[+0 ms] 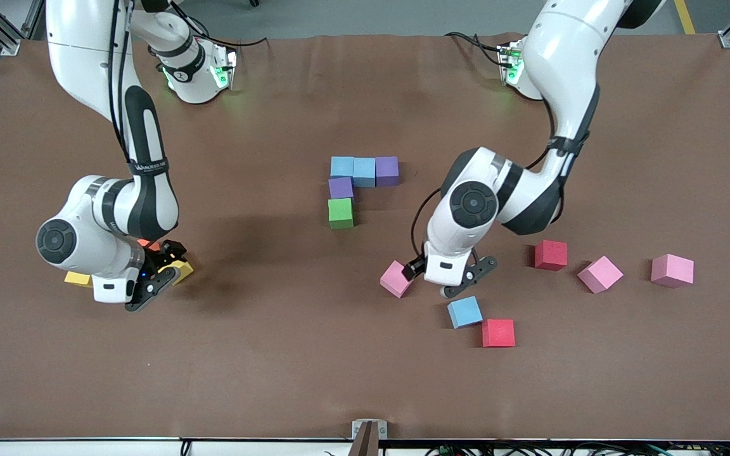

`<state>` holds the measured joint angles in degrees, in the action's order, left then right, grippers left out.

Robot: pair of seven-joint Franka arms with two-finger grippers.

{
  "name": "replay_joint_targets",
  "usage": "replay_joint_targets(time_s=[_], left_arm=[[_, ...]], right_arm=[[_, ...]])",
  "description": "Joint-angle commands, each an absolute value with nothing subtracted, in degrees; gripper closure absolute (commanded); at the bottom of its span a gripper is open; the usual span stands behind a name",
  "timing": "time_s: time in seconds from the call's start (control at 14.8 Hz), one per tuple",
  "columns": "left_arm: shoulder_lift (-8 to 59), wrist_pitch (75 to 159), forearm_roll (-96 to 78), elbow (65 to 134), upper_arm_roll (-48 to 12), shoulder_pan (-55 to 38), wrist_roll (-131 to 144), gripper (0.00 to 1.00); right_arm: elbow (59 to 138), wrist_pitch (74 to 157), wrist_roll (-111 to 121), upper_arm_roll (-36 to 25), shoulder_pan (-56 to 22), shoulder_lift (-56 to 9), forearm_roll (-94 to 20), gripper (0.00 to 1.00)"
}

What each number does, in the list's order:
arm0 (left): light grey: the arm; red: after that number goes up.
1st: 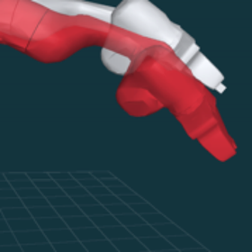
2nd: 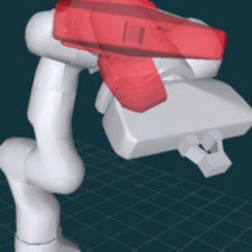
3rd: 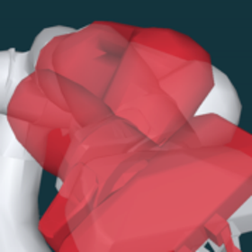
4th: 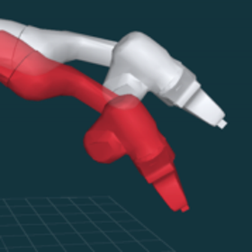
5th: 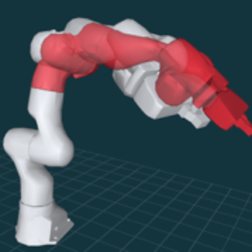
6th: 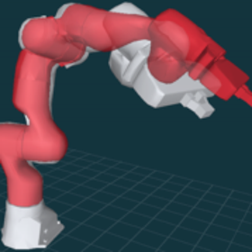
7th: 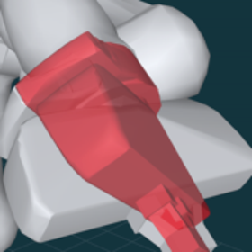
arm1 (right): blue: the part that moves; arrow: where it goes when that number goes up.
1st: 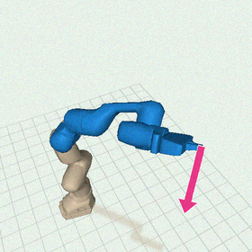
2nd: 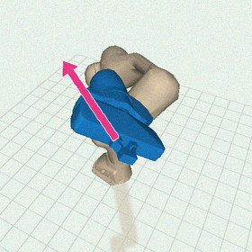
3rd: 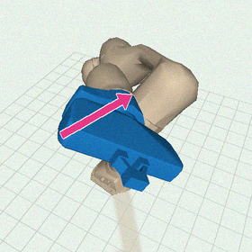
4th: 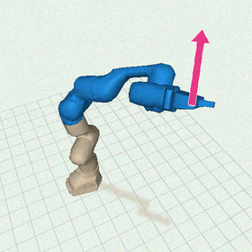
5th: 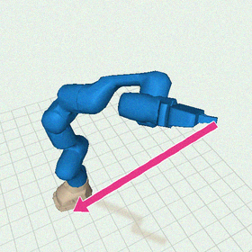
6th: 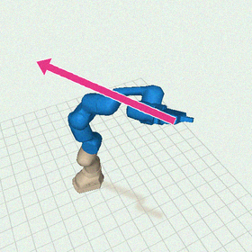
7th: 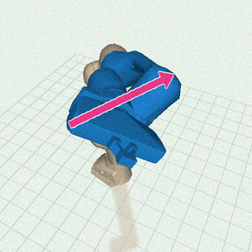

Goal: Arrange 11 blocks into digit 3
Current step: 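Grasp the yellow cube with the right gripper while the left gripper grasps pink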

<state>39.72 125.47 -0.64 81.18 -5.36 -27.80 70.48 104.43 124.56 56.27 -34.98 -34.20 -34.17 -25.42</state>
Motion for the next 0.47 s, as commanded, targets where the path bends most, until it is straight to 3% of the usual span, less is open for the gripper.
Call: replay_joint_targets(time_s=[0.0,0.41], left_arm=[[44.6,132.2,-1.8,78.0,-4.8,-29.3,81.3,0.0],[47.7,134.7,-2.3,78.1,-4.8,-30.5,91.2,0.0]], right_arm=[[109.3,126.8,58.4,-34.4,-34.0,-32.4,-25.8,0.0],[113.9,132.0,58.4,-33.6,-33.8,-32.8,-26.4,0.0]])
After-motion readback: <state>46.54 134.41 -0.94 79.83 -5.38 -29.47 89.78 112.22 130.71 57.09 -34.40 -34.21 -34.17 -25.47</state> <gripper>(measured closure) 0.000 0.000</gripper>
